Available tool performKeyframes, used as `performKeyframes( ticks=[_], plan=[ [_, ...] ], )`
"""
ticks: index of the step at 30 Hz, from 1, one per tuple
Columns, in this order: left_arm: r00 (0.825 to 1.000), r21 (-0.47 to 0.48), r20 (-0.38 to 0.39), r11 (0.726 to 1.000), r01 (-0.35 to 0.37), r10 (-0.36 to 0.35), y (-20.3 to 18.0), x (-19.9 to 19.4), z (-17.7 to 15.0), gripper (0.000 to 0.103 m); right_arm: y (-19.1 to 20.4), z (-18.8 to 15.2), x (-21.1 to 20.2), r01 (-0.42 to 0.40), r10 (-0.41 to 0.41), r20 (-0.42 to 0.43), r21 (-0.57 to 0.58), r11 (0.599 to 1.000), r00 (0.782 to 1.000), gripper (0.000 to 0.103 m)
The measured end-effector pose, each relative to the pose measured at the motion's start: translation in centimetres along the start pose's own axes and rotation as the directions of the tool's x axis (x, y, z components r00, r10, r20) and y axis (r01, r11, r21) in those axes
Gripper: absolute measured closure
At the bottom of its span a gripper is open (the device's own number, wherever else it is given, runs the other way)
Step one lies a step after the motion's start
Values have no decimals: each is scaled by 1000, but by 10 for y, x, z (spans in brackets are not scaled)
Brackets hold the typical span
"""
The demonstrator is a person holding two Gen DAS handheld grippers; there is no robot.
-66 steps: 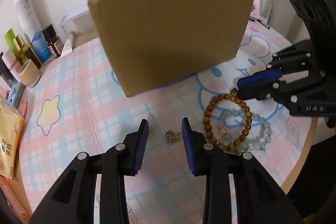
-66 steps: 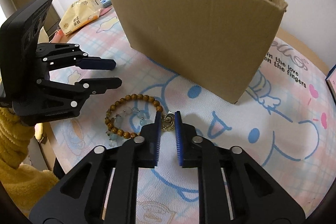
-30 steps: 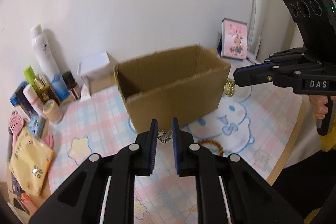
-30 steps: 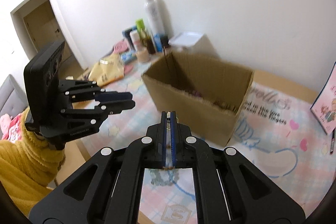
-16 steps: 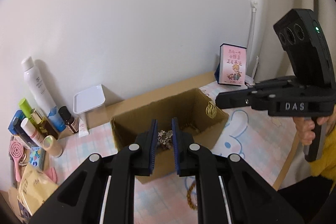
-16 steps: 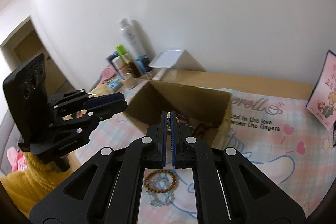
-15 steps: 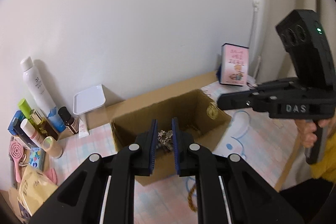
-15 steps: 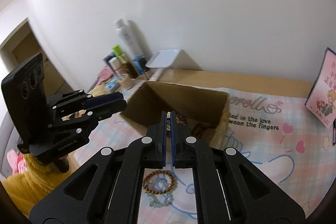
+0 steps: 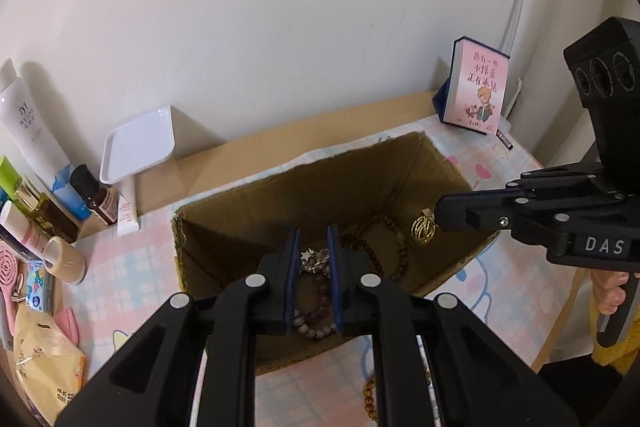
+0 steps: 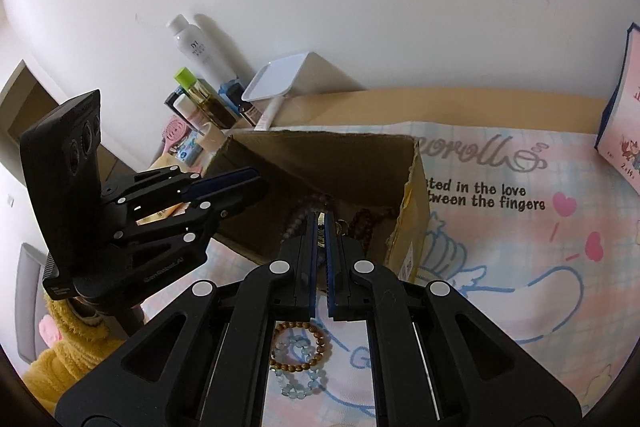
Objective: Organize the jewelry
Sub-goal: 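Carry the ring and charm into the box and open both tools, then withdraw both open tools and move them to the two bead bracelets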
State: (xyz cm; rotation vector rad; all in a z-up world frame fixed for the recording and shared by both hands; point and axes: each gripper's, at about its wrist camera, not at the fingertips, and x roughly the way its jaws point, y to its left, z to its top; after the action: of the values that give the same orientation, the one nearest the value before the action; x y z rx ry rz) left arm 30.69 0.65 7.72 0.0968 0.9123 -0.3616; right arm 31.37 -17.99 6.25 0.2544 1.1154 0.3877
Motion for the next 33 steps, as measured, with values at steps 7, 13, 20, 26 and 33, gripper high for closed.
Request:
performKeyframes(
  ticks=[7,13,20,26,33],
  plan=[
    [999,13,-27,999,-42,42,4,9,-4,89,3,-3,8,14,-14,-19,-12,1000,1000,100],
    [997,9,-29,998,-69,69,11,9,-6,88,4,-5,4,8,-8,-9,2,1000,1000,97],
    [995,24,8,994,-104,104,11,1,-8,59,8,-8,-10,-7,7,27,-10,1000,1000,82],
    [989,30,62,991,-134,132,6,-21,-10,47,27,-16,-41,17,-9,74,-110,994,997,81],
    [947,12,201,966,-257,250,-10,-66,-23,44,48,-50,-66,29,-13,70,-242,970,997,68]
  ],
)
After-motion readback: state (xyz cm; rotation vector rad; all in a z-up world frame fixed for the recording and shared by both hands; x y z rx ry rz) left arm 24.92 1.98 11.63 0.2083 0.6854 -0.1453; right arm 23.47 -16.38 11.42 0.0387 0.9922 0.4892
